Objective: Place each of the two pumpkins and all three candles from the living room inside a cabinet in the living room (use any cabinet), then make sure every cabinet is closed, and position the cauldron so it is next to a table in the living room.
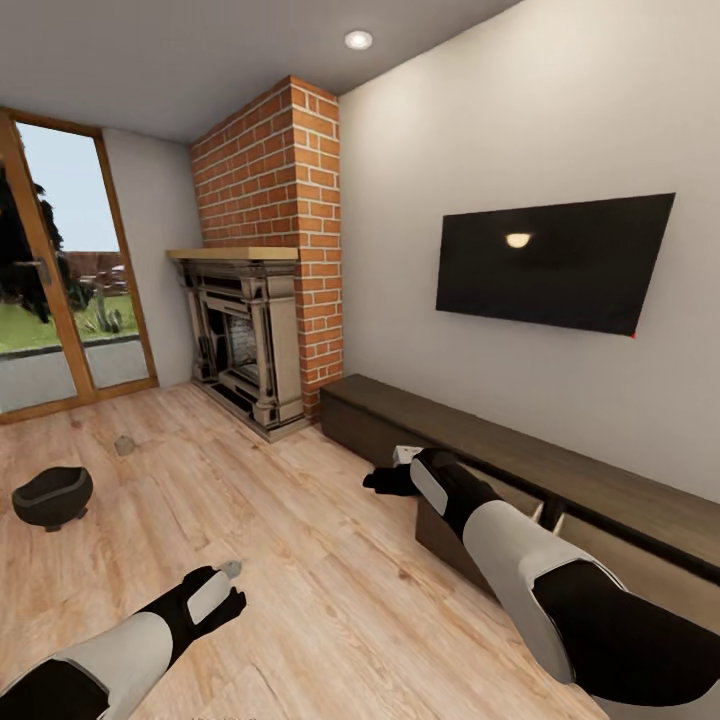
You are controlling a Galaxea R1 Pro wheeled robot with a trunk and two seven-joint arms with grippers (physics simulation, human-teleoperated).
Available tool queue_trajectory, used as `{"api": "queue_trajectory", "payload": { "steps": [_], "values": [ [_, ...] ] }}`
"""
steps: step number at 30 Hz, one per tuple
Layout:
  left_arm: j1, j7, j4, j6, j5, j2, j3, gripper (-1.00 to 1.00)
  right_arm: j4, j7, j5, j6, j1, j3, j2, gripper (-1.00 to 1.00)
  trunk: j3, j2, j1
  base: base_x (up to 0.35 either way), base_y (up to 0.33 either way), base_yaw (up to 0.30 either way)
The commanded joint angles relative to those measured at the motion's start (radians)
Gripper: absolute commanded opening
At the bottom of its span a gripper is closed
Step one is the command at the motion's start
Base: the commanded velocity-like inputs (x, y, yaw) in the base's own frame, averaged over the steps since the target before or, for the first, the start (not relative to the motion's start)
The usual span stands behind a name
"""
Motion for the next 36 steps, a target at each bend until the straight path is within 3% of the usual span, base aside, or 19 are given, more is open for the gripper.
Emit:
{"api": "queue_trajectory", "payload": {
  "steps": [1,10,21,36],
  "values": [
    [0.000,0.007,-0.004,0.005,0.007,0.001,-0.008,1.00,0.000,-0.001,-0.001,-0.003,-0.001,0.003,0.000,1.00,-0.001,-0.001,0.000,0.041,-0.008,0.291],
    [0.000,0.007,-0.003,0.003,0.007,0.002,-0.008,1.00,0.001,0.003,-0.001,-0.012,-0.001,0.003,0.000,1.00,-0.001,-0.001,0.000,0.008,-0.002,0.145],
    [0.000,-0.062,0.001,0.003,0.004,0.002,-0.008,1.00,0.001,0.002,-0.002,-0.015,-0.001,0.003,0.000,1.00,-0.001,-0.001,0.000,0.013,0.000,0.017],
    [0.000,-0.064,0.001,0.003,0.004,0.002,-0.008,1.00,0.001,0.001,-0.002,-0.014,-0.001,0.004,0.000,1.00,0.007,-0.001,0.000,0.031,0.000,0.253]
  ]
}}
